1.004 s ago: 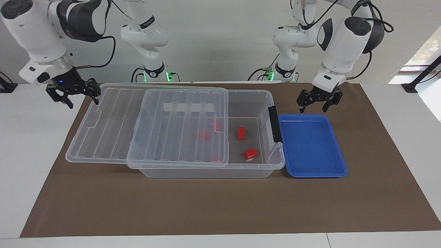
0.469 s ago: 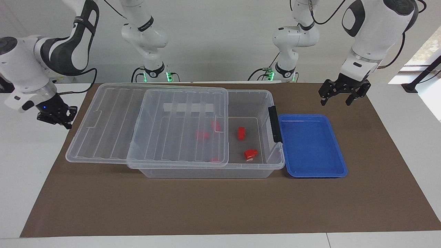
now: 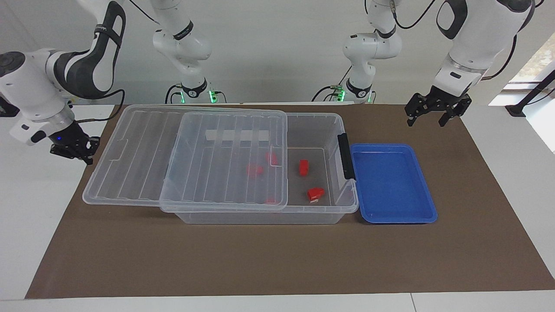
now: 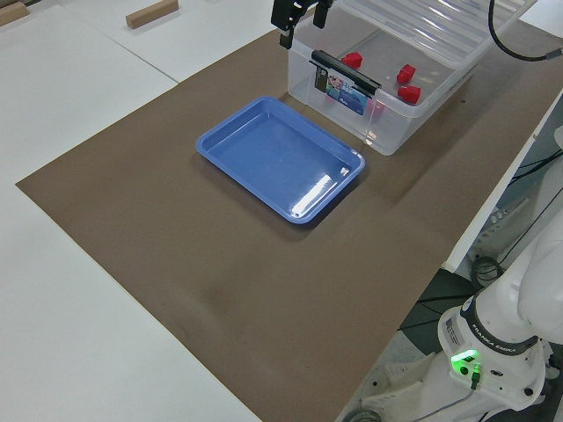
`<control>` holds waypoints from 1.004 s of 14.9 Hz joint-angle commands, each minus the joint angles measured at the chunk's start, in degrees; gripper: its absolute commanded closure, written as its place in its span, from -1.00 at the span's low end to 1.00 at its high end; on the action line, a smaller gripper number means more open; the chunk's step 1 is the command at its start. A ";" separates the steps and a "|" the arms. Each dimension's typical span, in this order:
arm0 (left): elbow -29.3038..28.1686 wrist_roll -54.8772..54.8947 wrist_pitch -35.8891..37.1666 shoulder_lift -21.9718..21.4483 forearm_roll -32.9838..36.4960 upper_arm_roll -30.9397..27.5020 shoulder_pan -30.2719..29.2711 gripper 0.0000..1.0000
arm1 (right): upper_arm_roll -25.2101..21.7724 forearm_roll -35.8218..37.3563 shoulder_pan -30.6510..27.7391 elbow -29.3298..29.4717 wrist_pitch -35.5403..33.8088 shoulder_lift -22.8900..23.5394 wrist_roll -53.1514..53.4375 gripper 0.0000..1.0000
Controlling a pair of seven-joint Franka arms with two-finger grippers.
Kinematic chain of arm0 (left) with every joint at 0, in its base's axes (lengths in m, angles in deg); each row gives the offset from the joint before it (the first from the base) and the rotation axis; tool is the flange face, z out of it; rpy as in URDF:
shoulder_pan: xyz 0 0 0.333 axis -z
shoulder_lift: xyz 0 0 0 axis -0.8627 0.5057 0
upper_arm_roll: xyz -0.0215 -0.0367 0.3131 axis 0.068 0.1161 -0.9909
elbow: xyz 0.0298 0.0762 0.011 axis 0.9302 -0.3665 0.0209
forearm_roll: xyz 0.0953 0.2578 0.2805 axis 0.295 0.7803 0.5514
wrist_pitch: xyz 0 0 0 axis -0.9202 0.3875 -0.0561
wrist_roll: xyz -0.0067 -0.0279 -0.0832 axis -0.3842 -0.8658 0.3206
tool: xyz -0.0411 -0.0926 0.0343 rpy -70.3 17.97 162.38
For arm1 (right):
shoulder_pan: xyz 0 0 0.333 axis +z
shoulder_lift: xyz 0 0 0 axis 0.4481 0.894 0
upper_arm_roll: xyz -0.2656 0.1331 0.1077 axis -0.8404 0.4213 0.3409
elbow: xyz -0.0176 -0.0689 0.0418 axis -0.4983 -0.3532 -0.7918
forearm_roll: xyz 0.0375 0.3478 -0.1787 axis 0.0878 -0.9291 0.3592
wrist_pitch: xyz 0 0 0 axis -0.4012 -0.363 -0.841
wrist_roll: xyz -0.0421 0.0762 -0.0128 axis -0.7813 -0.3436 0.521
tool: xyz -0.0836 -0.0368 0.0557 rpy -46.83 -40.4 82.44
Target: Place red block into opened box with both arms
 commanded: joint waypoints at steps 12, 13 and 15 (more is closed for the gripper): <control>-0.74 0.55 0.63 -0.67 0.68 0.19 -0.28 -1.00 | 0.80 -0.66 8.74 -5.76 1.22 -2.92 14.79 1.00; -0.74 0.55 0.63 -0.67 0.68 0.19 -0.28 -1.00 | 0.80 -0.75 9.62 -6.11 1.66 -3.01 15.76 1.00; -0.74 0.55 0.63 -0.67 0.68 0.19 -0.28 -1.00 | 0.80 -0.75 10.77 -6.38 1.75 -3.36 17.25 1.00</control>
